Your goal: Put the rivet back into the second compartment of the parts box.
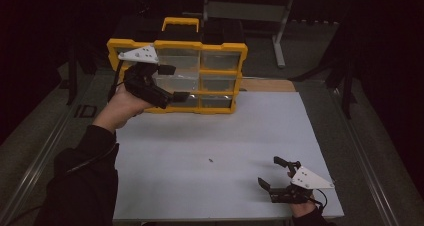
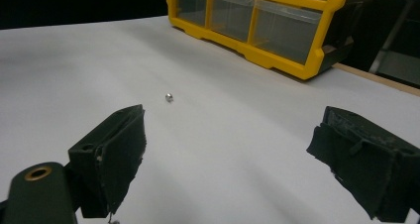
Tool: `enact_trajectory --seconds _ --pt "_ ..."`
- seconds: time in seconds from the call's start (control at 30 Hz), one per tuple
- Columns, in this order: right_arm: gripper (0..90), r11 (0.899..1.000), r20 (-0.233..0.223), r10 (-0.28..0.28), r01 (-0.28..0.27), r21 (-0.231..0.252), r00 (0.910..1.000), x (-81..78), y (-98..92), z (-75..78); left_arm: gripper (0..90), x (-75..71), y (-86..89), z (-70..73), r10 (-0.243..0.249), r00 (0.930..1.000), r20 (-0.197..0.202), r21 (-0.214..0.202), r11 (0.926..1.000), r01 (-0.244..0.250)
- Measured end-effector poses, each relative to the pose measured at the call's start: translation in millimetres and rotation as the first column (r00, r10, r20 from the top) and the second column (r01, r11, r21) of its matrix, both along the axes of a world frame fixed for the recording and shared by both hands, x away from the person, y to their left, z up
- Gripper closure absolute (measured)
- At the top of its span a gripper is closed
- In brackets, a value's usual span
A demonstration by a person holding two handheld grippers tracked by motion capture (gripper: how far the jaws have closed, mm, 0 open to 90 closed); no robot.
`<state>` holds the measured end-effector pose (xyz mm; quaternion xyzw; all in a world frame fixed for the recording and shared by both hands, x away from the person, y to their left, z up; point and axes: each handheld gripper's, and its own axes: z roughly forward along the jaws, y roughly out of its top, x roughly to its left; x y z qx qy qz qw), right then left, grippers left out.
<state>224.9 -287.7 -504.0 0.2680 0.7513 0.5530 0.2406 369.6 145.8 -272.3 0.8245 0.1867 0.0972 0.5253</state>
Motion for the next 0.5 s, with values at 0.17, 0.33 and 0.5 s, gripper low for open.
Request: enact_trajectory --seconds 0.17,0.33,0.5 --pt "11.5 1.0 0.001 0.0 0.0 0.002 1.0 -0.3 -0.3 0.3 0.0 -11.7 -8.7 -13.9 -0.047 0.9989 0.003 -0.002 0.9989 0.047" --pt "11.5 1.0 0.002 0.0 0.0 0.002 1.0 -0.2 -0.6 0.3 0.0 -21.2 -19.6 -33.7 -0.095 0.9955 -0.004 0.0 0.9955 0.095" --pt "11.5 1.0 -0.003 0.002 -0.002 0.001 1.0 -0.6 0.2 0.6 0.0 -26.6 -32.9 -53.3 -0.15 0.9884 -0.022 0.013 0.9885 0.15"
